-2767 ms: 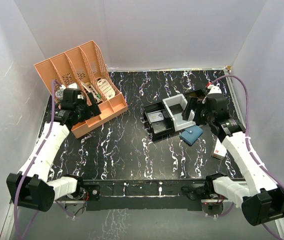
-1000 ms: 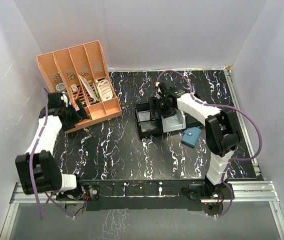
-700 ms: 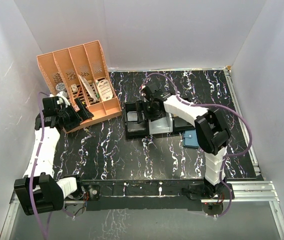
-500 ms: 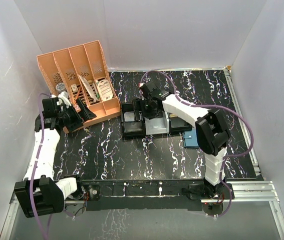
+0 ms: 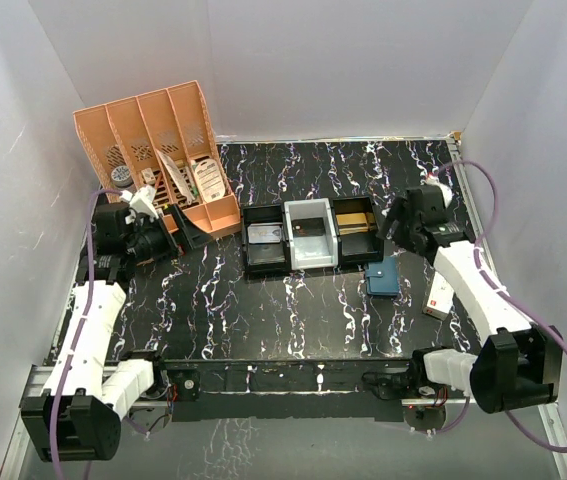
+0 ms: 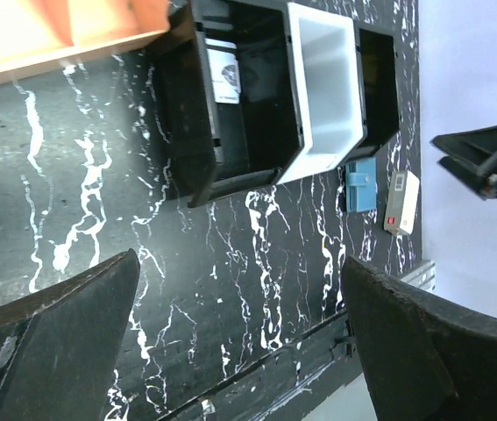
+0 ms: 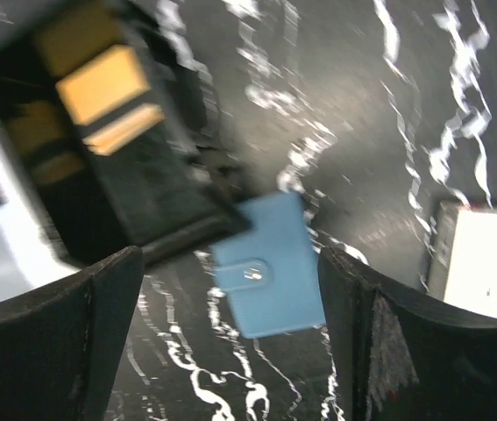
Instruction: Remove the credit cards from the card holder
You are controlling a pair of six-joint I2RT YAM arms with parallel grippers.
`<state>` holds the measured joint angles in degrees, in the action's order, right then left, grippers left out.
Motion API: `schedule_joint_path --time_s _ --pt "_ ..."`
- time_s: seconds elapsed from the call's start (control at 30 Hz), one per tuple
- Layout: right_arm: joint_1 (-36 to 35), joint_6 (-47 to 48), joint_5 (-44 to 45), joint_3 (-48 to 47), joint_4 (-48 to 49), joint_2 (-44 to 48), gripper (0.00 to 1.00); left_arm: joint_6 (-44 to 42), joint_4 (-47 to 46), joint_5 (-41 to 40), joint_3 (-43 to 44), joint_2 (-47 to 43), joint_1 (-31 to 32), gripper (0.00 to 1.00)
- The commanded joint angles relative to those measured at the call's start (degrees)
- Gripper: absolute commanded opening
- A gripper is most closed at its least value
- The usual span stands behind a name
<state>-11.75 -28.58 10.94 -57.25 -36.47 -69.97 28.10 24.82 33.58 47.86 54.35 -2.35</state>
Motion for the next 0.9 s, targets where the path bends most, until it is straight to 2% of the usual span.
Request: schedule_joint_path --time_s 0.0,0.17,0.43,0.53,0.77,0.87 --pt "6.7 -3.7 -7.5 7.9 3.5 1.6 0.76 0.9 -2.2 1.1 0.0 -0.9 4.8 0.99" --pt "8.7 -4.4 -8.4 9.7 3.5 -3.7 0.68 0.7 -3.2 0.9 0.1 -0.6 8.4 0.99" --pt "8.9 -5.6 -7.4 14.8 8.4 -8.7 0.65 -1.8 0.5 2.5 2.2 -1.3 9.0 0.99" --pt "8.9 -7.7 -9.2 16.7 7.7 -9.7 0.58 -1.6 1.5 2.9 2.0 -2.3 9.1 0.99" --pt "8.7 -10.8 -13.8 24.9 5.8 -0.8 0.52 -3.7 4.4 2.6 2.4 -2.5 9.2 0.99" --pt "7.2 -11.6 -21.2 26.8 6.0 3.7 0.41 -4.5 5.2 2.3 2.5 -2.4 9.4 0.98"
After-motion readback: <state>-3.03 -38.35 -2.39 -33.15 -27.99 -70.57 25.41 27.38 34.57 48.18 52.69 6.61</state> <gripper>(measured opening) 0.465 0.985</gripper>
